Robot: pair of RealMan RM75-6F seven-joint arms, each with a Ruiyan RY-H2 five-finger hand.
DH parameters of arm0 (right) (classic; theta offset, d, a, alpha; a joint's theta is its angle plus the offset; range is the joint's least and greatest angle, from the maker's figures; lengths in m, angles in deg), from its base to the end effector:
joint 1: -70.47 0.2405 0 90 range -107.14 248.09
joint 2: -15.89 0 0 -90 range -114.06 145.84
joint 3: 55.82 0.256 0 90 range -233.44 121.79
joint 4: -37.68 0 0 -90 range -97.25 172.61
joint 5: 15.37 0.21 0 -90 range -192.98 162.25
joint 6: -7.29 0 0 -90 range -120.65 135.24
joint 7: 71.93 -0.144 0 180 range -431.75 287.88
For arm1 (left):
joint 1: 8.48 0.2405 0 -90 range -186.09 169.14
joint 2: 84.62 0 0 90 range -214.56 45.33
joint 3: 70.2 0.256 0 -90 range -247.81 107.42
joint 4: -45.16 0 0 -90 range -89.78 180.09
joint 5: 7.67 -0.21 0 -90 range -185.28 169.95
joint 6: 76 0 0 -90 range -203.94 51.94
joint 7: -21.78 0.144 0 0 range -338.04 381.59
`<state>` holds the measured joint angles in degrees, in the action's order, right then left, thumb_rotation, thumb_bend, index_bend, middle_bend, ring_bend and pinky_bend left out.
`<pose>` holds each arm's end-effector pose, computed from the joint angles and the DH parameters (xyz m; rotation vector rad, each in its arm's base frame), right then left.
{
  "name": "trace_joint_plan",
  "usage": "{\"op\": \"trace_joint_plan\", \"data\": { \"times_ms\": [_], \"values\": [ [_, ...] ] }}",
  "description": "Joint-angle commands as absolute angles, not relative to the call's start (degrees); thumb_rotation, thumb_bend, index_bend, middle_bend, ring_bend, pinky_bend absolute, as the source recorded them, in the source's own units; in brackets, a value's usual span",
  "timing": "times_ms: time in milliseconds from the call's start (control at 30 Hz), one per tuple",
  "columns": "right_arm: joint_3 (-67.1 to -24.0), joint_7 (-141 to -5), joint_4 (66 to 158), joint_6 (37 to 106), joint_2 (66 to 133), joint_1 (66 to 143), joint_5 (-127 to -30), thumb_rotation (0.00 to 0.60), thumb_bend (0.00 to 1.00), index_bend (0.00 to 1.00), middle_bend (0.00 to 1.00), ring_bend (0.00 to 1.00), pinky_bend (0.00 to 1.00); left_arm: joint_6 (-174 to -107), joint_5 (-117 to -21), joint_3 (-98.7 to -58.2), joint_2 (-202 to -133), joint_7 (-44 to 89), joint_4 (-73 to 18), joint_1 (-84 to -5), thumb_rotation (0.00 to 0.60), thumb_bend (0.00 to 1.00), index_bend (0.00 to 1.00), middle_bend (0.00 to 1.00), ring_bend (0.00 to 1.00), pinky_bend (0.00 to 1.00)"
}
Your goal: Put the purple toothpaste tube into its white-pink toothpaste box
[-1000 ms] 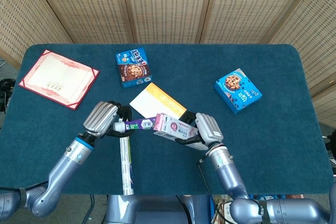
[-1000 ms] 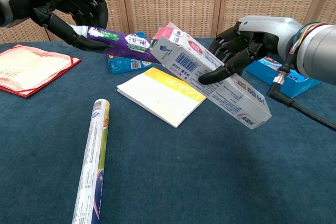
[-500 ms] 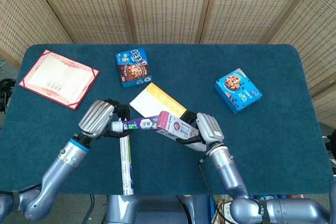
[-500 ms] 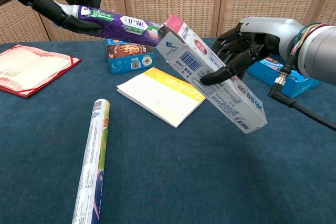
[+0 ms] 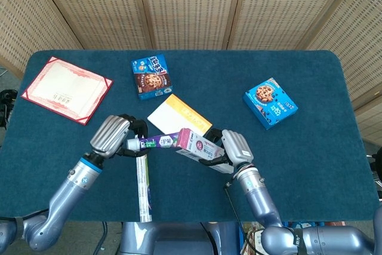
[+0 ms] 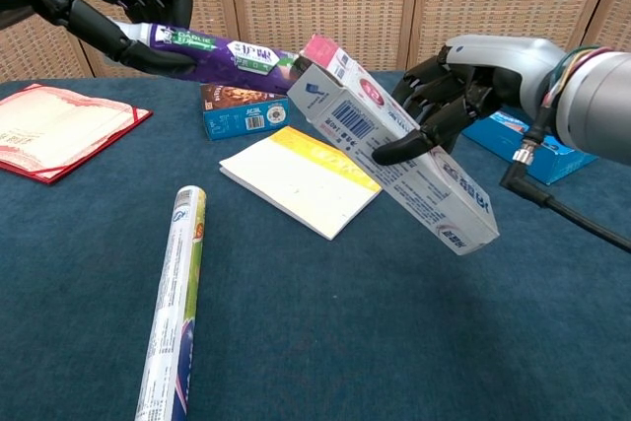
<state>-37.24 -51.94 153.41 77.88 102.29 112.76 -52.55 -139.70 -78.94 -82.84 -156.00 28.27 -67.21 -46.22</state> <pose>-0.0772 -0.2957 0.0176 1.4605 -1.5948 1.1585 -0.0930 0.2972 0.0778 -1.7753 -1.1232 -1.3518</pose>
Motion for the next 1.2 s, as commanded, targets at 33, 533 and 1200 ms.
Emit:
{"op": "trace_joint_plan", "data": {
  "times_ms": [33,533,1200],
  "values": [
    [-37.21,-51.86,153.45,77.89,102.24,112.82,-52.49,0.6,0.0,0.58,0.51,0.41,0.5,-139.62,-78.72,-82.65,-156.81,28.46,-66.69,-46.4,0.6,0.36,0.88,0.69,0.54,0.47],
    [-37.15,-51.93,154.19,77.88,102.29,113.08,-52.53,0.6,0.0,0.58,0.5,0.41,0.5,-139.57,-79.16,-82.8,-158.9,29.05,-66.76,-47.25,0.6,0.36,0.88,0.69,0.54,0.47],
    [-37.78,-53.85,154.49,75.72,101.6,113.05,-54.89,0.6,0.0,0.58,0.5,0.41,0.5,-140.41,-76.02,-83.38,-163.59,33.94,-65.57,-48.97,0.6,0.36,0.88,0.69,0.54,0.47]
  ]
}}
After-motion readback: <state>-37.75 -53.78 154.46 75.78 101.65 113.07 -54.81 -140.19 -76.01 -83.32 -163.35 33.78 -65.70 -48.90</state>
